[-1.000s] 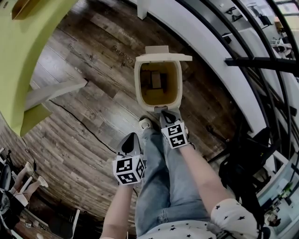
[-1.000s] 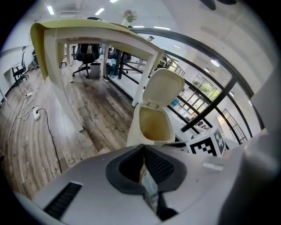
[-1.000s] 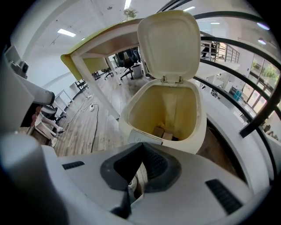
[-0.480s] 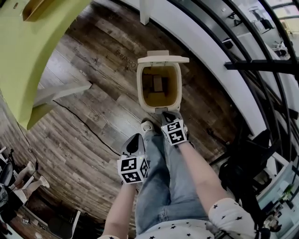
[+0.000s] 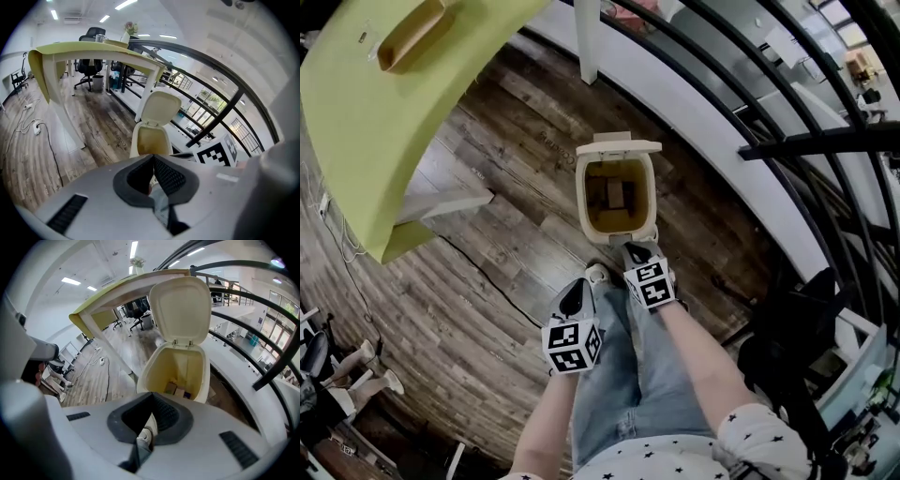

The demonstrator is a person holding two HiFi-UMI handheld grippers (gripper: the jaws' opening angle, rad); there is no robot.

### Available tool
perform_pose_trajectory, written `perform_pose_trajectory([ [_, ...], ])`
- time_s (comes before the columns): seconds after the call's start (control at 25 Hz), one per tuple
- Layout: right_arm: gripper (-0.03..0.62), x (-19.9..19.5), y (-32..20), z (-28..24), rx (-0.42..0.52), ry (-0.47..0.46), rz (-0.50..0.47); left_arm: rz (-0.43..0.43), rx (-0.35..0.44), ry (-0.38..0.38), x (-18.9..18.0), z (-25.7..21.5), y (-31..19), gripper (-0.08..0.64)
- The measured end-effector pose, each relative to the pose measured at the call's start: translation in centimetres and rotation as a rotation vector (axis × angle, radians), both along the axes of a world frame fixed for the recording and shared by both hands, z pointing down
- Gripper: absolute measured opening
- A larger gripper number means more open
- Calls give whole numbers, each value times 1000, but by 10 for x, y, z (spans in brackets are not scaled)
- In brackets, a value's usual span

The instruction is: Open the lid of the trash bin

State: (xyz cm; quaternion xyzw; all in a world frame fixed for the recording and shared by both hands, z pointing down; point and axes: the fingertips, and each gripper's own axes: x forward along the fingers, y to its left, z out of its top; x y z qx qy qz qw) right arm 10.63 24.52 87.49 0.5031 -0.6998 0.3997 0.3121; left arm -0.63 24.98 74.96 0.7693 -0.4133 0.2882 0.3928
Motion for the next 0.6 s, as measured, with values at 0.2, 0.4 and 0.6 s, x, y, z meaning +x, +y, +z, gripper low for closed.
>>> perform_pose_trajectory([
  [0.2,-6,-5,1,-41,42,-23,23,8,2,6,-1,-22,6,15],
  [0.4,-6,-12,0,-84,78,-46,44,11,13,10,-7,-47,5,15],
  [0.6,-6,-18,4,-124,107,-56,41,2,31,14,-13,-74,1,15],
])
